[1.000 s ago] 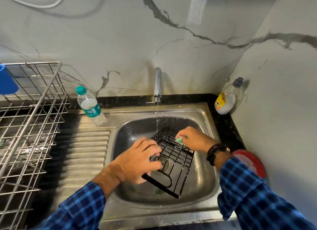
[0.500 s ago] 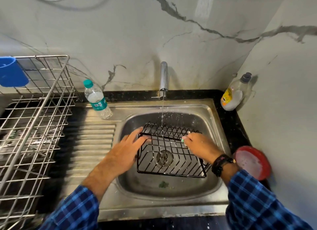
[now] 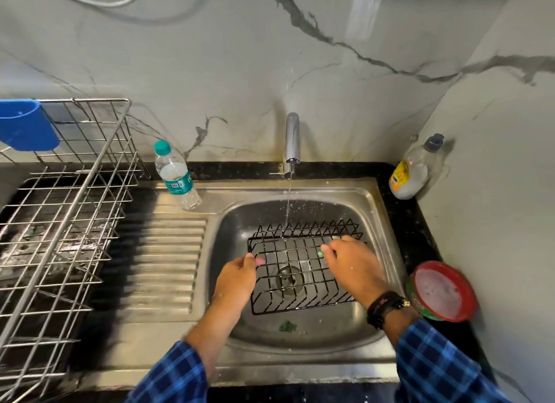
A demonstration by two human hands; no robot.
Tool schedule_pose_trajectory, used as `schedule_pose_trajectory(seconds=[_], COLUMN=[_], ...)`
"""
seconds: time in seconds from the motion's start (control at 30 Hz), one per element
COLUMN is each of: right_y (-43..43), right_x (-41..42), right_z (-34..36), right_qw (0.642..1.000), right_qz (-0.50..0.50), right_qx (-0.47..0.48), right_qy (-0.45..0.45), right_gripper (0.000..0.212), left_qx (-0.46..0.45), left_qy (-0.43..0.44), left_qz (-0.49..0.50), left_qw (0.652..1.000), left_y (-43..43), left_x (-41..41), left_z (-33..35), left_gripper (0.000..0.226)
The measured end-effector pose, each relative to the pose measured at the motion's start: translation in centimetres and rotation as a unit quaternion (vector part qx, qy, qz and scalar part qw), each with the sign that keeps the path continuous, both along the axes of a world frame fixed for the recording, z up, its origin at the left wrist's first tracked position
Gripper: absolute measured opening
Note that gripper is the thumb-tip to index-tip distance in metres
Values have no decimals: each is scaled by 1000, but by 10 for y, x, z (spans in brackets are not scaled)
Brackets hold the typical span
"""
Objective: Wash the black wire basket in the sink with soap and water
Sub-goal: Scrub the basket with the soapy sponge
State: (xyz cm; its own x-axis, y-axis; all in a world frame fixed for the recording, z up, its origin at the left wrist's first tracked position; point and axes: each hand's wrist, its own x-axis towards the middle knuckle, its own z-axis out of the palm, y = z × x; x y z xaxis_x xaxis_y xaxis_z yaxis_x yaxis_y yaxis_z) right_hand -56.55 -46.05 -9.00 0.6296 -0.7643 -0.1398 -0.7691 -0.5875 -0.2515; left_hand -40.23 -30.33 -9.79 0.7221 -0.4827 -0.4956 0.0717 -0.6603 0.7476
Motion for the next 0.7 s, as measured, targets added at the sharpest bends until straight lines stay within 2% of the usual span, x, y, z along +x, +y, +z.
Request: schedule_pose_trajectory(seconds=[0.07, 0.13, 0.3, 0.5, 0.63, 0.7], right_y=[3, 6, 13, 23, 18, 19], right_x=[1, 1, 2, 0, -5, -6], right_z=[2, 2, 2, 9, 21, 24], right_qw=[1000, 1000, 1000, 998, 987, 975], right_qz=[-4, -2, 5, 0, -30, -63], right_qx=[-7, -20, -22, -12, 76, 79], right_qy=[-2, 3, -5, -62, -136, -198], right_gripper=[41, 41, 43, 46, 22, 10], left_qx=[-18, -52, -109, -145, -225, -240], left_qy=[34, 111, 323, 372, 484, 484], left_qz=[4, 47, 178, 203, 182, 165], left_qw=[999, 991, 923, 894, 826, 825], left_y=[-7, -17, -30, -22, -13, -12], left_x=[3, 10, 23, 19, 15, 16], left_z=[1, 0, -3, 1, 13, 16], left_gripper=[36, 35, 48, 49, 50, 48])
